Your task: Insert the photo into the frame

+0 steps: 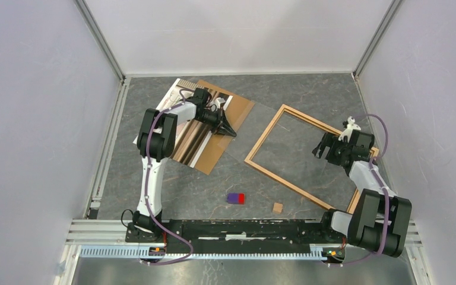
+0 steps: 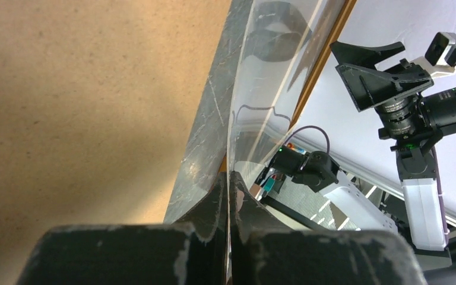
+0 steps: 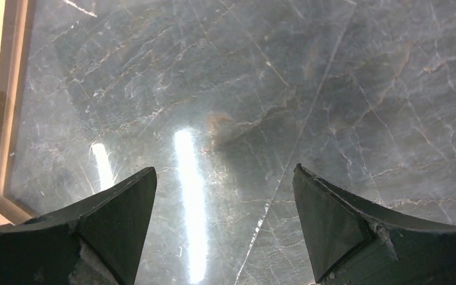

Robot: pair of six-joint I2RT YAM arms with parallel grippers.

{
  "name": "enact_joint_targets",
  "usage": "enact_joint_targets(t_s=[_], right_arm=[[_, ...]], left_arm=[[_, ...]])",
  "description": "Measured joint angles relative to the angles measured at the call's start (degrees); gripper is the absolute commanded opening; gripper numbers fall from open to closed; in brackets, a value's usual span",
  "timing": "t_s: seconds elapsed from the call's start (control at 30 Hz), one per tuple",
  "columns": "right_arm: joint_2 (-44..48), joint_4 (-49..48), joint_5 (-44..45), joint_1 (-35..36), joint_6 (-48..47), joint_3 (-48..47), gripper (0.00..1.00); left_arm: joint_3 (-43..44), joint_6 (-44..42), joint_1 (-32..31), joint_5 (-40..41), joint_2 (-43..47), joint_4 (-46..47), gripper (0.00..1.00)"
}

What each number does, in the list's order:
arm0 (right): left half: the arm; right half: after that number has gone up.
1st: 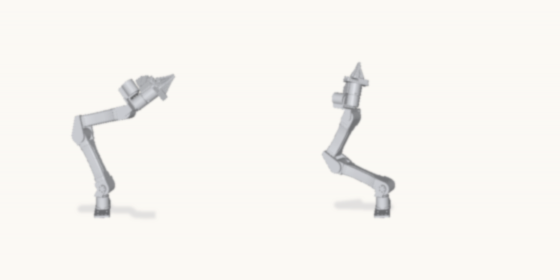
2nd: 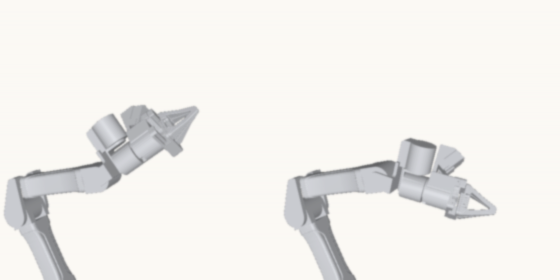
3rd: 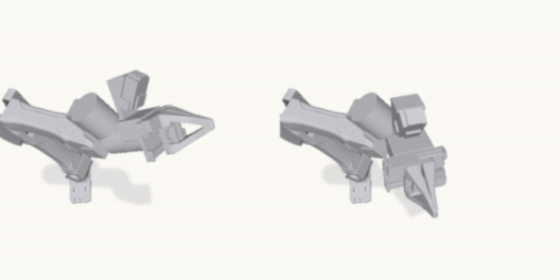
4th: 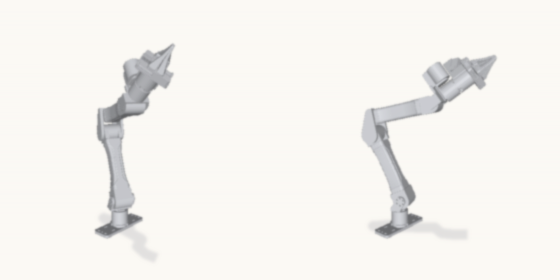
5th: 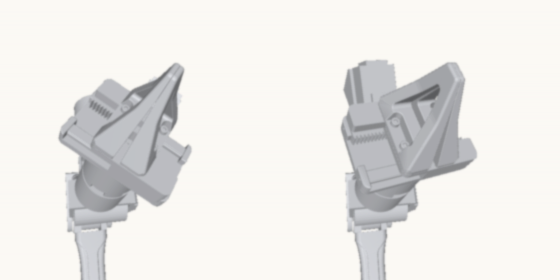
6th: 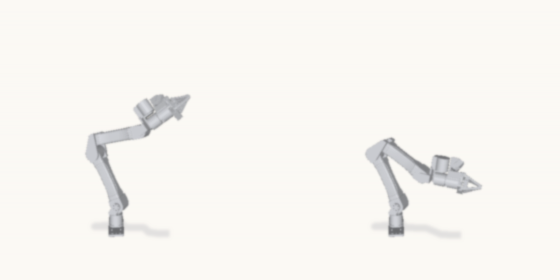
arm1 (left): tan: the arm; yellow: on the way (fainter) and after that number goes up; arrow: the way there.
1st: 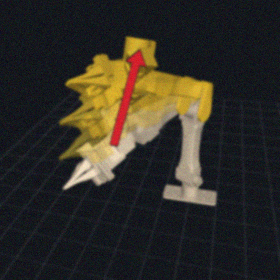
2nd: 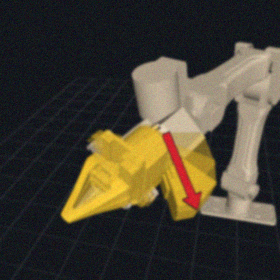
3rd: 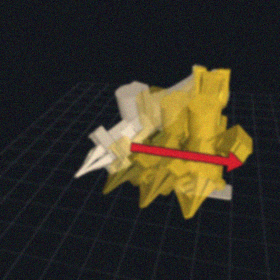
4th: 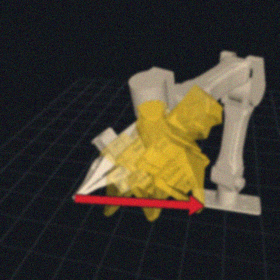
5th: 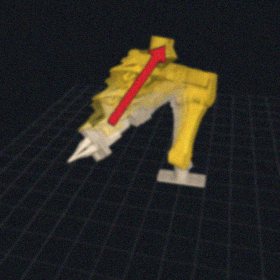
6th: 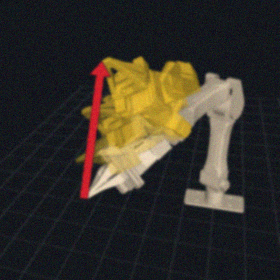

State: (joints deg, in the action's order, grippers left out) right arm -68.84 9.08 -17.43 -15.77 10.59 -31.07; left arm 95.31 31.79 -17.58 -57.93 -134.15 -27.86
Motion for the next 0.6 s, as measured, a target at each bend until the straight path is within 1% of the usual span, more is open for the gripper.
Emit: enact_joint_targets(t_s=[0.23, 0.4, 0.6], right_arm=[[0.61, -7.82, -7.61, -7.5, 5.53, 7.1, 0.89], [-0.5, -12.26, -13.75, -9.75, 8.02, 9.68, 0.87], [-1.49, -18.05, -18.78, -12.33, 10.29, 12.26, 0.84]], left_arm=[[0.0, -1.53, 1.09, 1.03, 0.0, -2.86, 0.02], [0.0, -1.92, 2.4, 1.16, 0.04, -3.61, 0.02], [0.0, -1.92, 3.17, 1.2, 0.04, -3.74, 0.02]])
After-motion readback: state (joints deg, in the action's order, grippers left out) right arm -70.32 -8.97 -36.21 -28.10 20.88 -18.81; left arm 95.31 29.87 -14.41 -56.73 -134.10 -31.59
